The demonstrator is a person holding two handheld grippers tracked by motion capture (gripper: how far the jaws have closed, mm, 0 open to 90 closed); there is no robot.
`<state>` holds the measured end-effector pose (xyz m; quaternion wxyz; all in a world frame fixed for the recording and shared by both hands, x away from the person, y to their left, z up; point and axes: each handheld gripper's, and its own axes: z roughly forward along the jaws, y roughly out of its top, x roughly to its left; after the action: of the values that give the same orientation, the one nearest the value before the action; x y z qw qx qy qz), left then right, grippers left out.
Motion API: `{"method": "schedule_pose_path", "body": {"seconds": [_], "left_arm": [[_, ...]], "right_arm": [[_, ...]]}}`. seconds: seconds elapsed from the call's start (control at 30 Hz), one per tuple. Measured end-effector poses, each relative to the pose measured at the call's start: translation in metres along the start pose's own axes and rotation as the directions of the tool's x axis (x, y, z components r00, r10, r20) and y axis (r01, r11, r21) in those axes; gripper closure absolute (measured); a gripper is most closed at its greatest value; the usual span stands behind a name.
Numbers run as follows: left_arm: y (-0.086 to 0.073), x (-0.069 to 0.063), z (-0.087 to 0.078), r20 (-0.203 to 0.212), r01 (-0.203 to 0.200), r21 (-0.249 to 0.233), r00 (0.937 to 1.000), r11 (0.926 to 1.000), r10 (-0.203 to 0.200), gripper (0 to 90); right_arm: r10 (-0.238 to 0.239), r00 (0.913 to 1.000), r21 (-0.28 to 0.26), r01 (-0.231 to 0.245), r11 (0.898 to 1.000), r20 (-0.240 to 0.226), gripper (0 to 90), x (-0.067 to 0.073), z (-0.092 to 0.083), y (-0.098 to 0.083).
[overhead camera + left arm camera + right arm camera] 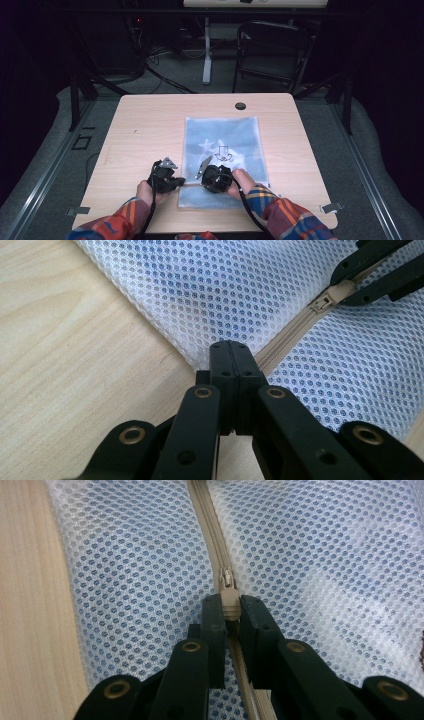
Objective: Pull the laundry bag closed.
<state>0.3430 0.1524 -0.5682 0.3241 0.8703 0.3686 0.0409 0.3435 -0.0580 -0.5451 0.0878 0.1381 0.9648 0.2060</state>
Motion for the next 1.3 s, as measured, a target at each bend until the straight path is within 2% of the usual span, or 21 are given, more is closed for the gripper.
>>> {"method": "schedule_pose_path", "body": {"seconds": [0.7, 1.3], "left_arm": [[0.000, 0.000, 0.000, -0.002, -0.004, 0.001, 1.0000, 1.0000, 0.004, 90.0], [0.000, 0.000, 0.000, -0.003, -0.004, 0.002, 1.0000, 1.0000, 0.004, 90.0]], "right_arm": [[0.006, 0.9999, 0.022, -0.006, 1.000, 0.011, 81.6, -0.002, -0.006, -0.010], [0.021, 0.9996, 0.017, -0.021, 1.000, 0.016, 81.6, -0.004, -0.011, -0.017]]}}
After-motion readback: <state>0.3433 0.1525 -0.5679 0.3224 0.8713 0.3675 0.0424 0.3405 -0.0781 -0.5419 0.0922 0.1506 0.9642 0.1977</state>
